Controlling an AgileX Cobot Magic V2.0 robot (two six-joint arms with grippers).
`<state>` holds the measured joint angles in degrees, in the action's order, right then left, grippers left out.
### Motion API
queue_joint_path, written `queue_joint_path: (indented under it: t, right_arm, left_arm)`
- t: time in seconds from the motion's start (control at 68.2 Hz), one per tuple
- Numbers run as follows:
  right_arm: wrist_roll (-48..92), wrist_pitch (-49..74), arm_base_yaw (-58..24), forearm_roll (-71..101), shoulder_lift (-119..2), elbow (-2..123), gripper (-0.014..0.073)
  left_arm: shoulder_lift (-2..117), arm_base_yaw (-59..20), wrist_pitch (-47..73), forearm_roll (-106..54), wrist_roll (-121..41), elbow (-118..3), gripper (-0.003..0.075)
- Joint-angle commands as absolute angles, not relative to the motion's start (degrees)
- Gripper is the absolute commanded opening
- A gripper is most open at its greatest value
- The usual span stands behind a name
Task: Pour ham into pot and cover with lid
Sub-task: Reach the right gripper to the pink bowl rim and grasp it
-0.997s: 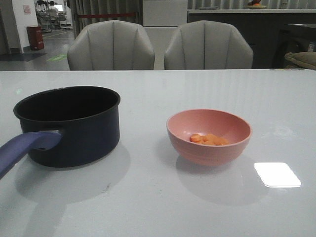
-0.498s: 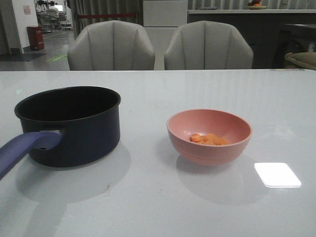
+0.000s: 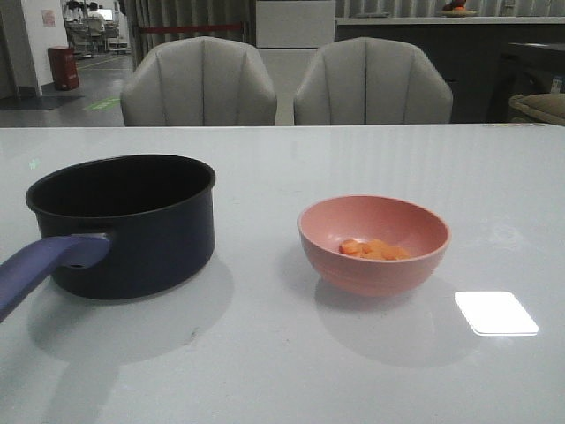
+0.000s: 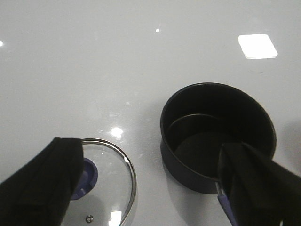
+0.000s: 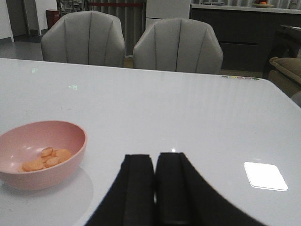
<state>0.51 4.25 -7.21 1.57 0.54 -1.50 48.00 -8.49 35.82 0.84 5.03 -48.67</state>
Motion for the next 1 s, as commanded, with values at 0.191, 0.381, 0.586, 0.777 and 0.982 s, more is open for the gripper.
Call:
queue_joint_path:
  t: [0.191,0.381,0.586,0.777,0.982]
  right_arm:
    - [0.7,-0.4,-6.7,0.8,1.7,-1.2,0.0157]
    - [0.7,-0.4,-6.7,0.8,1.7,-1.2,0.0157]
    - [0.7,-0.5,-6.7,0.8,1.7,-1.2,0.0157]
    - [0.7,-8.5,-6.7,0.8,1.7,-1.1,0.0157]
    - [0.7,2.6,-6.7,1.8,-5.8,9.5,0.0157]
  left_arm:
    - [23.9,-13.6,29.2,-2.7,5.1,-36.7,0.0625]
    - [11.5,-15.2,31.5,0.7,5.1,-28.5,0.0625]
    - [4.8,-16.2,30.2,0.8,5.1,-23.4,0.0625]
    - [4.2,-17.1,29.4,0.7,5.1,-22.7,0.0625]
    - [4.2,-17.1,28.9,0.7,5.1,-22.6,0.0625]
